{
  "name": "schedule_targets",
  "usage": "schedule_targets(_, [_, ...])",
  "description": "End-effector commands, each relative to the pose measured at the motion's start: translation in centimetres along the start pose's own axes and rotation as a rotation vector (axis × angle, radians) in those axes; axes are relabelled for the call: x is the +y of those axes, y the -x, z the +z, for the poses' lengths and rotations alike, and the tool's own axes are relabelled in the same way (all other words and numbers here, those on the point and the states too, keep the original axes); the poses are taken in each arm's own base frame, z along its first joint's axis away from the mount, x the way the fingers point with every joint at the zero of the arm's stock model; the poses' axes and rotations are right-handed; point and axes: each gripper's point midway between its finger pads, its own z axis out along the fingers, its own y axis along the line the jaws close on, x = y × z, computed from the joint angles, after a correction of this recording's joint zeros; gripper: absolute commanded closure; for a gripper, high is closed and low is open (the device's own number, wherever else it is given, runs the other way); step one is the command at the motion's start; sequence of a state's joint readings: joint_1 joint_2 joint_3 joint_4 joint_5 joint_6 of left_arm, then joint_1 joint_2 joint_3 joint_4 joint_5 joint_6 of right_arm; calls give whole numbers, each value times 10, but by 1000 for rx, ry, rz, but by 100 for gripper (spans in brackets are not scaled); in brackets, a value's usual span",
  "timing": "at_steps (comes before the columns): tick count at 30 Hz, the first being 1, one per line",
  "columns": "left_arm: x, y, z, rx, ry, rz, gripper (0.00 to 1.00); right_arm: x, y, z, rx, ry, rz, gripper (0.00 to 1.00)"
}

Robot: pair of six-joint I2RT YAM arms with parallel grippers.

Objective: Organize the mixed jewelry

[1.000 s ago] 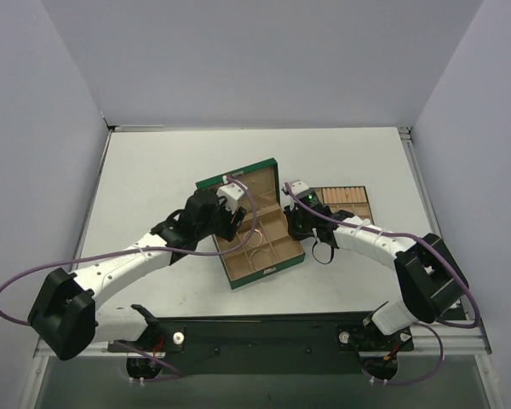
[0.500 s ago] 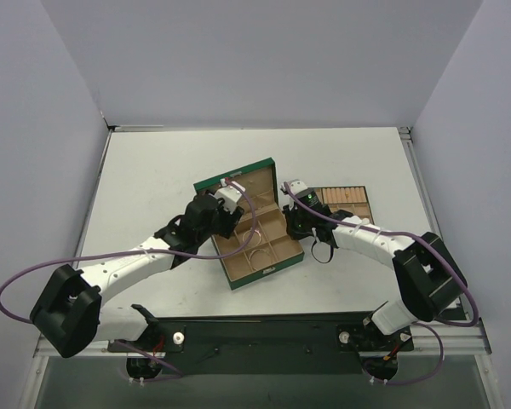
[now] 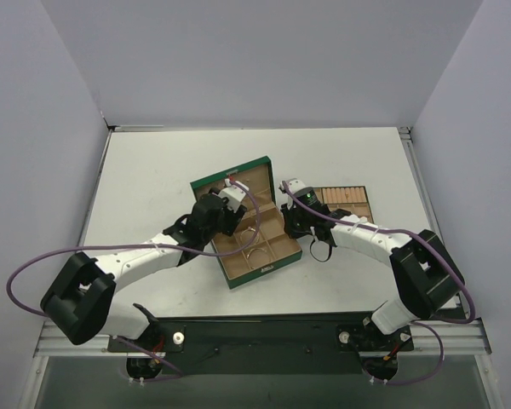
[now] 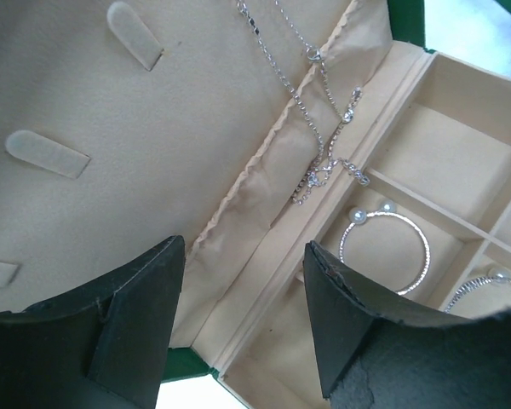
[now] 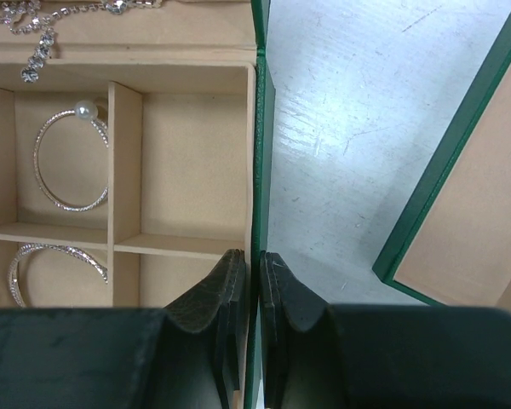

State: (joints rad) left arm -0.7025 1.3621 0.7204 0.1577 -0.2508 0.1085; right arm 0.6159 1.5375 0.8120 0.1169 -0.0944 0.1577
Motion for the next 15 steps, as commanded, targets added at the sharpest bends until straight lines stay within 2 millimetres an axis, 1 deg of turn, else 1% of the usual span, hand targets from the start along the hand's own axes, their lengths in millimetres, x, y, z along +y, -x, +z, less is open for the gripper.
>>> schedule_targets(1, [14, 11, 9, -22, 76, -16, 35, 12, -33, 7, 112, 67, -3, 100])
schedule_targets(6, [13, 0, 12, 10, 82, -26, 44, 11, -33, 6, 111, 59, -7, 100])
schedule_targets(7, [13, -2, 12, 13, 83, -27, 53, 11, -33, 6, 111, 59, -5, 100])
schedule_targets(12, [14, -7, 13, 30, 95, -34, 71, 11, -32, 6, 107, 62, -5, 100])
schedule_targets(13, [15, -8, 13, 36, 102, -33, 74, 12, -31, 6, 105, 63, -5, 100])
schedule_targets(15, [15, -13, 14, 51, 107, -28, 83, 11, -32, 6, 107, 61, -5, 100])
